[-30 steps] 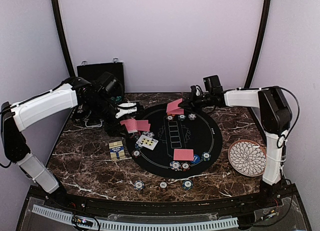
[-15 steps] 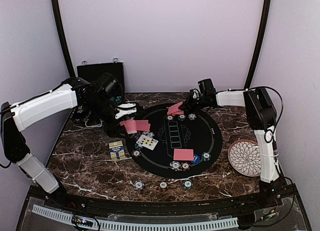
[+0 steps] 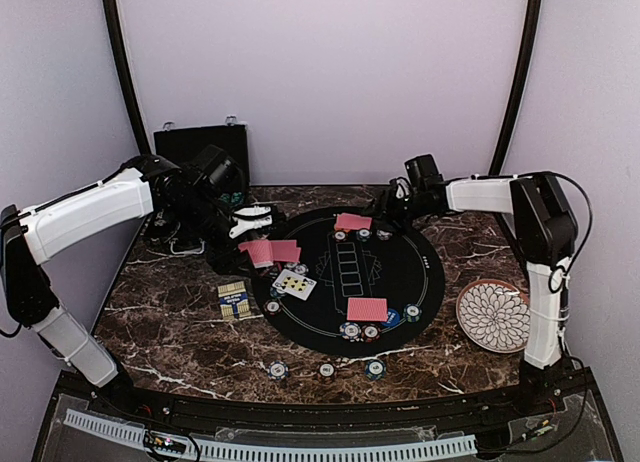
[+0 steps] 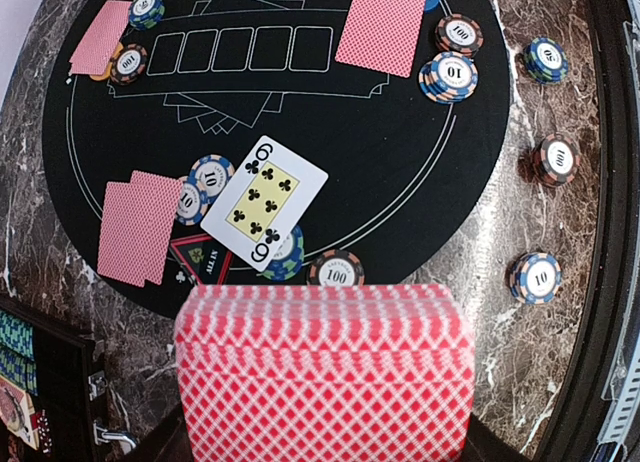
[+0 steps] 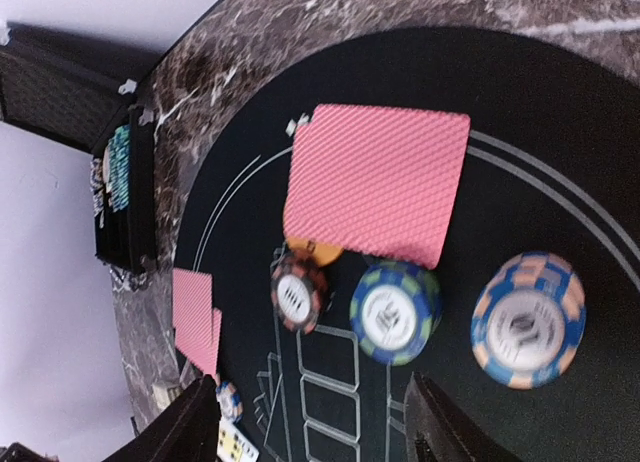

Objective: Distribute texas hold em gaming equipment

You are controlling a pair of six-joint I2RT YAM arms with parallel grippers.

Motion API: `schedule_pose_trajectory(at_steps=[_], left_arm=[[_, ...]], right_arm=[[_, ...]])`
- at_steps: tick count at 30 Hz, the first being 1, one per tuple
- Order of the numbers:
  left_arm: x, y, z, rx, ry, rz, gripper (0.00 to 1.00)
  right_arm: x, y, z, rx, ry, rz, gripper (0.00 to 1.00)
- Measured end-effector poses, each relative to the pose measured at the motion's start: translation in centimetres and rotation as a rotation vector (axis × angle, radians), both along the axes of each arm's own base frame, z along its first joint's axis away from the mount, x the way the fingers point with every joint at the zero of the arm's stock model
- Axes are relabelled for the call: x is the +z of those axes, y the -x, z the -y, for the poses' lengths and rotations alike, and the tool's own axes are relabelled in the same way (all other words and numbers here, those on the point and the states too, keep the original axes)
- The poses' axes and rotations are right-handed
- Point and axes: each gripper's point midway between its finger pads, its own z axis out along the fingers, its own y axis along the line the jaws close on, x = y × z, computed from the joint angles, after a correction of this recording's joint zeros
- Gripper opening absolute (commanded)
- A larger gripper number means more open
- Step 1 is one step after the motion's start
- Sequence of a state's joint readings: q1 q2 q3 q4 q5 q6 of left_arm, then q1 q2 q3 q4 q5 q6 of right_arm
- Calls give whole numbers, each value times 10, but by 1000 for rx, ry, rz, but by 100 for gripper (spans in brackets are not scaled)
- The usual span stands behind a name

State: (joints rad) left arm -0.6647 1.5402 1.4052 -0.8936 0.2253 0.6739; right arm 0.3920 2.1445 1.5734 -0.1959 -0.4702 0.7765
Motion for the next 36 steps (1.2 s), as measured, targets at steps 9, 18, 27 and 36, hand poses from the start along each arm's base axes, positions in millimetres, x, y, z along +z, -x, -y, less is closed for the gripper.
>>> schedule_pose_trajectory(at_steps=[9,18,27,36], left_arm=[[-1,1,-1,-2,-5,-3,0],[-3,4,-4,-2,-17,-18,0],[-4,6,-5,-2,-25,-27,0],[-4,7,-6,-4,-26,-28,0]], right_arm=[[31,109,-63,257,-89,21,66],[-41,159,-102,422,-149,-159,65],[-44,160,-122,493,-232,-160,64],[-43,166,-138,524,-249,-161,62]])
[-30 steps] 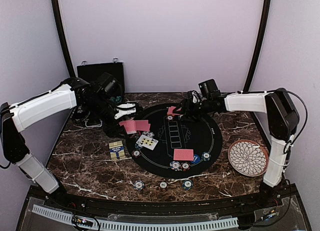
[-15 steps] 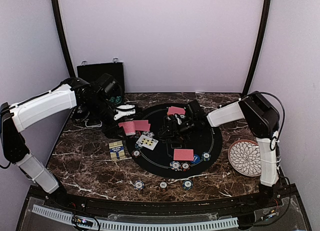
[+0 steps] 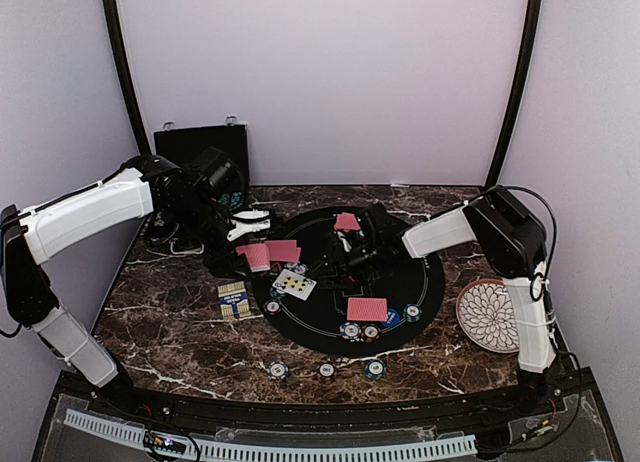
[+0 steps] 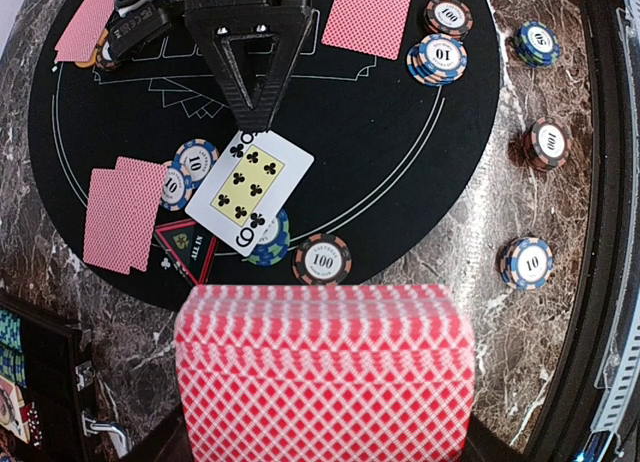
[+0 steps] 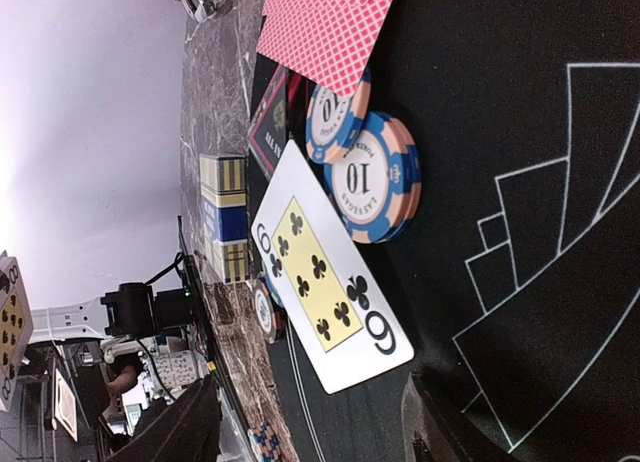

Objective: Distribute texas hold em gaming equipment

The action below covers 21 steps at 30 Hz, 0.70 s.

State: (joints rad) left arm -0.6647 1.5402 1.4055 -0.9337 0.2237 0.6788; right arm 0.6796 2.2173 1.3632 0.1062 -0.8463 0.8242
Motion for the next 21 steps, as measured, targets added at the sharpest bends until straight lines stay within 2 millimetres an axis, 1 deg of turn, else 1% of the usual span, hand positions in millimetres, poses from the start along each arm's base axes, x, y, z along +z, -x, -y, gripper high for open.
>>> schedule_pose_trajectory(at_steps=[7,13,17,21], left_arm=[[0,0,0,-5,-1,2,0],[1,0,0,-8,-1,5,0],[1,0,0,-8,-1,7,0],[1,0,-1,-7,-2,9,0]], right_arm=[[0,1,-3,-5,-9,-21,59],[-1,9,-12,-13,-55,-72,53],[-3,13,-15,-33,-96,-122,47],[-5,11,-18,-59,-125,-157,39]])
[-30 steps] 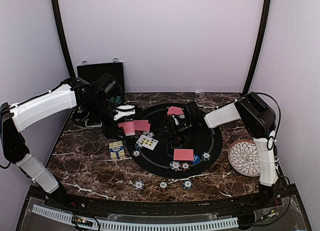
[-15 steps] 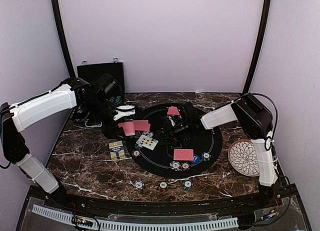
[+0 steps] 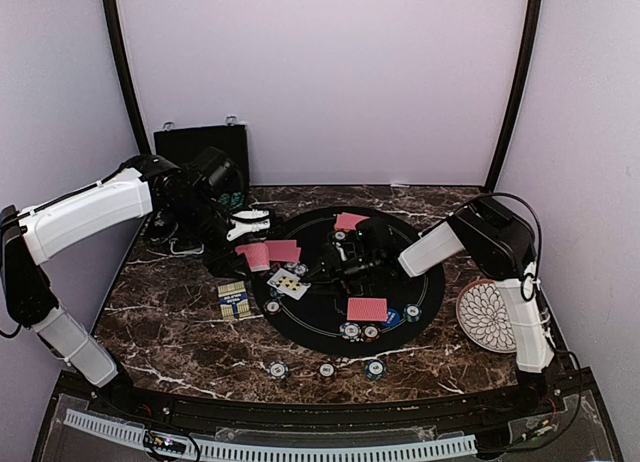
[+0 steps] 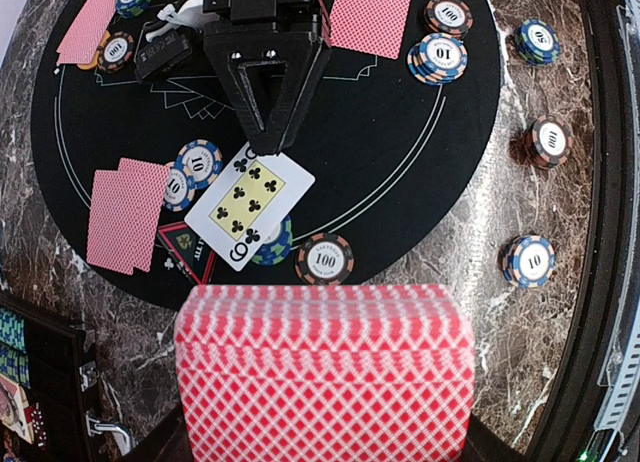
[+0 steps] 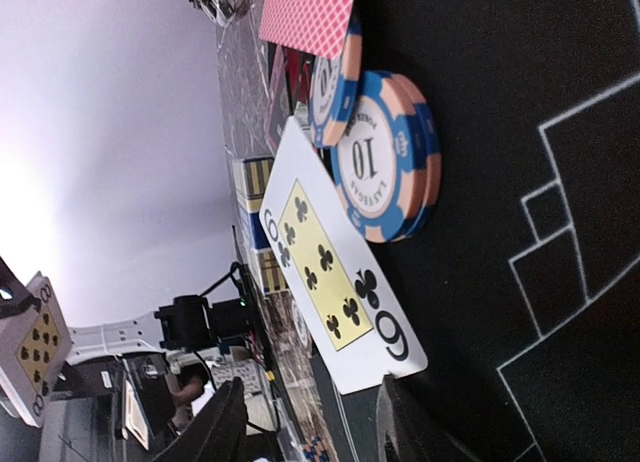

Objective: Distribute texas hold em gaming equipment

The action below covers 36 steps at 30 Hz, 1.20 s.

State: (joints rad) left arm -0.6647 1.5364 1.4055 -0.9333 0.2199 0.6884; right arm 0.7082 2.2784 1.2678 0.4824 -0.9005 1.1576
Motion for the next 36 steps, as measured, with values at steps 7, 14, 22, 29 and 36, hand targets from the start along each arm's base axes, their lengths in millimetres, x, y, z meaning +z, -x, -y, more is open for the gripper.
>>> schedule_pose_trajectory(at_steps=[7,14,22,29,36], left_arm=[[1,0,0,-6,-1,5,0],[6,1,-1,-7,9,19,0],[6,1,-1,-7,9,19,0],[6,1,-1,-9,9,19,0],[6,1,-1,-9,9,20,0]], right_arm=[[4,-4,-4,-37,-51,-33,39],[0,-5,-2,-26,24,16,48],[7,-12,19,-39,147,86,54],[1,-13,20,-28,181,83,55],[0,-18,6,-22,118,66,55]])
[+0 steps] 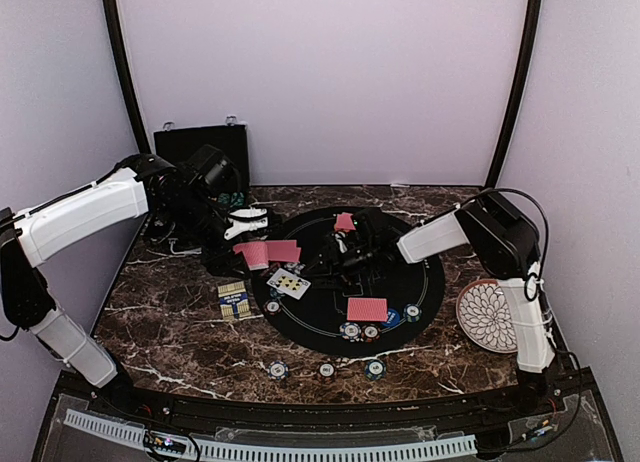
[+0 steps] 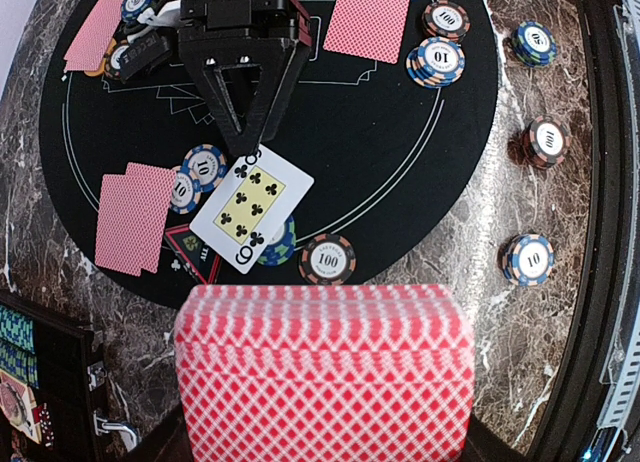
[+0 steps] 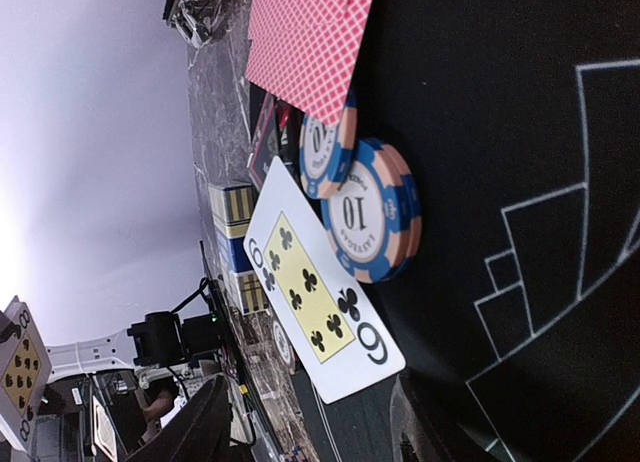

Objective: Distribute texas hold em gaming equipment

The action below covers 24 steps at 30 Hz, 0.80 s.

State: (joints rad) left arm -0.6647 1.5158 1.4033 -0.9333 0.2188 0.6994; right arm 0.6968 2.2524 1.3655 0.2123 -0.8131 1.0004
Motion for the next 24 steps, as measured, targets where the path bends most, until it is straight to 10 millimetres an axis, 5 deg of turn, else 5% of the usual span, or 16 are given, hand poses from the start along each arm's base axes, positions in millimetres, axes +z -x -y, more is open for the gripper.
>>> schedule_pose_trajectory(at_steps=[9,24], left_arm=[[0,0,0,-1,0,0,0],[0,0,0,-1,0,0,0]], right_arm=[[4,-1,-16,-10,-83,-24,53],[1,29,-18,-10,-145,-103,50]])
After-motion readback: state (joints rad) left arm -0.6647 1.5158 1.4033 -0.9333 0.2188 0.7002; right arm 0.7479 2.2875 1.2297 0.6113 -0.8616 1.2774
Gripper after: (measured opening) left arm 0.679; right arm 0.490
